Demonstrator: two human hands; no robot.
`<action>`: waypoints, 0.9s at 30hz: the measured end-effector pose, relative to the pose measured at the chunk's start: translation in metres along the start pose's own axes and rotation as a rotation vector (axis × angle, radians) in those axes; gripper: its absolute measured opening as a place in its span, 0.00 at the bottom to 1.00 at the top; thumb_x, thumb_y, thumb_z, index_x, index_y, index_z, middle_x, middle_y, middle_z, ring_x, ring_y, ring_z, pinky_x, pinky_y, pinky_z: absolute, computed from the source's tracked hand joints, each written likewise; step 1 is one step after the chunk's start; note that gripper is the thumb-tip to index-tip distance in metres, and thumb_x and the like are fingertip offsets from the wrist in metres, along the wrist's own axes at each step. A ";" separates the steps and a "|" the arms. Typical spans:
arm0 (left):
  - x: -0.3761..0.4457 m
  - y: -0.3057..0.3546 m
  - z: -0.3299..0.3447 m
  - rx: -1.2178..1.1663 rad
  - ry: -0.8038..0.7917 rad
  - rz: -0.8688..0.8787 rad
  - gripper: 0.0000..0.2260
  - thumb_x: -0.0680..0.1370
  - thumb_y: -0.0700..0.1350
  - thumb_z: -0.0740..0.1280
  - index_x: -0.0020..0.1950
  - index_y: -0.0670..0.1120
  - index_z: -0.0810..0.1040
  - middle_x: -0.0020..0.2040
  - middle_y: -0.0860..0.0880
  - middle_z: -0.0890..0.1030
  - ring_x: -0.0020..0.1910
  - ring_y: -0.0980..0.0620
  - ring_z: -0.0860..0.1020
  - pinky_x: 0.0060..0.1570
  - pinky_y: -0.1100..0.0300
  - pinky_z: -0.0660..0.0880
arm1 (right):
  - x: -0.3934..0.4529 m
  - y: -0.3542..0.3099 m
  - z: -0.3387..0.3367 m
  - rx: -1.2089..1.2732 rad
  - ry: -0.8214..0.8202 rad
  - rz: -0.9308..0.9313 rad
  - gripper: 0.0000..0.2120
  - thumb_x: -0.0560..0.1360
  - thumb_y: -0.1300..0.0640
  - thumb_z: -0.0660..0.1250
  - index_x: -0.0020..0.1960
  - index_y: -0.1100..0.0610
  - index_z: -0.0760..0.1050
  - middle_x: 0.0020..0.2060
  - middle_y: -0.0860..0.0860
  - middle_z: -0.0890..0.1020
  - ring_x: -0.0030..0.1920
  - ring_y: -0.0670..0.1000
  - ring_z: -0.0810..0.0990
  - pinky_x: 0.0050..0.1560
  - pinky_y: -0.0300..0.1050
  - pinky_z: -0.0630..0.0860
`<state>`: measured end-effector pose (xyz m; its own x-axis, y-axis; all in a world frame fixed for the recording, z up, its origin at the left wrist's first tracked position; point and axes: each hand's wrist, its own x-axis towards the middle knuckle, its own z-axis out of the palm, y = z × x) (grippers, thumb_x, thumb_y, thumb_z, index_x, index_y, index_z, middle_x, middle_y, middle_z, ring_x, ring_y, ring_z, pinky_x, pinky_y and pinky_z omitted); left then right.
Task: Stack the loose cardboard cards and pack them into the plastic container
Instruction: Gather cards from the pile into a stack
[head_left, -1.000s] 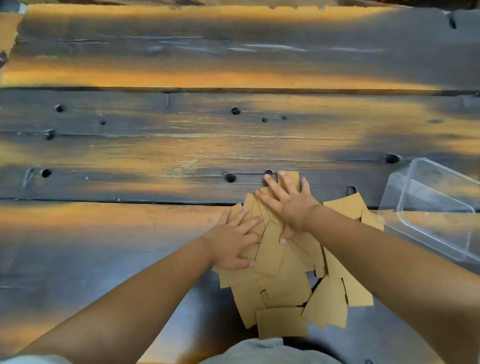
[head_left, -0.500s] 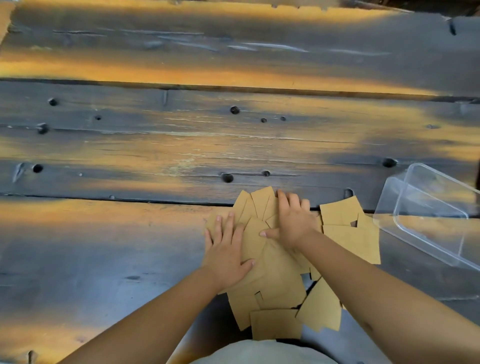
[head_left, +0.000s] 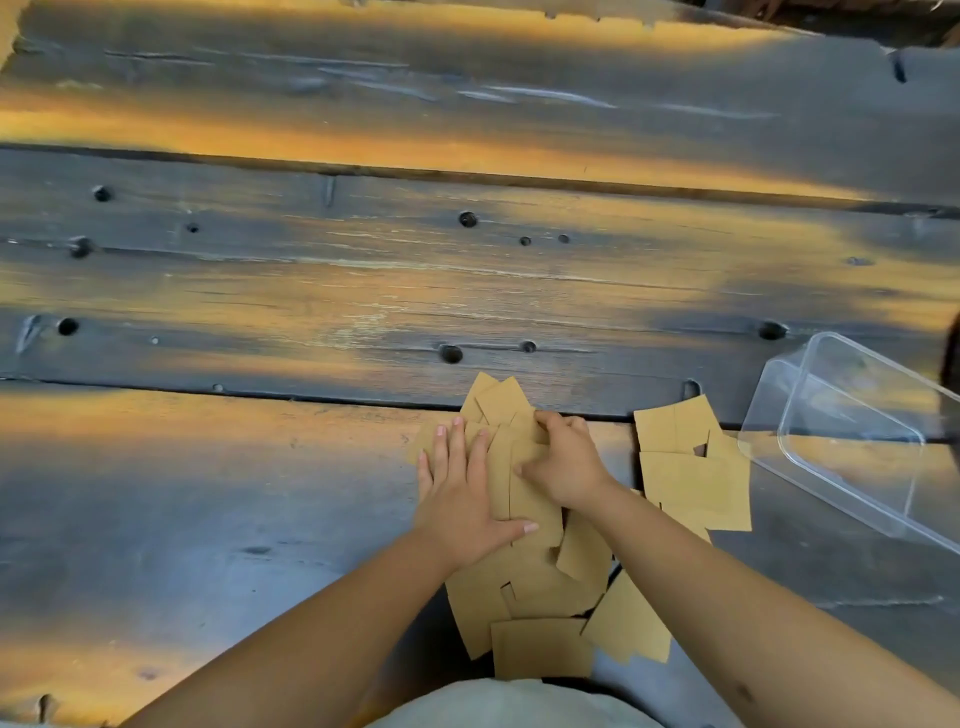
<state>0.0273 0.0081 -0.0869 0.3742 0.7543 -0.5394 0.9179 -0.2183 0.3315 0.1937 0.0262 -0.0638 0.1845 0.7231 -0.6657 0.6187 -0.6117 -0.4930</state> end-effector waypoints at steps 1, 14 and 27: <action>0.000 0.000 0.000 0.004 0.010 -0.014 0.57 0.61 0.79 0.55 0.73 0.51 0.26 0.73 0.49 0.24 0.71 0.47 0.24 0.67 0.46 0.27 | 0.001 0.002 -0.003 -0.029 -0.004 0.000 0.39 0.68 0.54 0.76 0.73 0.54 0.62 0.64 0.54 0.65 0.60 0.50 0.70 0.58 0.36 0.63; 0.009 -0.016 -0.009 0.042 0.050 0.245 0.48 0.73 0.69 0.60 0.77 0.44 0.35 0.76 0.49 0.35 0.74 0.52 0.32 0.75 0.50 0.43 | 0.004 -0.014 0.008 0.012 0.079 0.182 0.27 0.64 0.45 0.77 0.53 0.46 0.63 0.53 0.49 0.63 0.54 0.55 0.69 0.47 0.45 0.66; 0.013 -0.017 -0.006 -0.148 0.087 0.196 0.51 0.67 0.74 0.59 0.77 0.51 0.36 0.79 0.46 0.40 0.75 0.52 0.33 0.73 0.54 0.39 | -0.007 -0.009 -0.001 0.408 -0.070 0.120 0.38 0.65 0.58 0.78 0.69 0.51 0.63 0.61 0.47 0.72 0.59 0.50 0.73 0.57 0.46 0.73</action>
<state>0.0153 0.0255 -0.0950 0.5247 0.7582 -0.3871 0.7970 -0.2777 0.5363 0.1874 0.0270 -0.0539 0.1756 0.6237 -0.7617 0.2408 -0.7774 -0.5811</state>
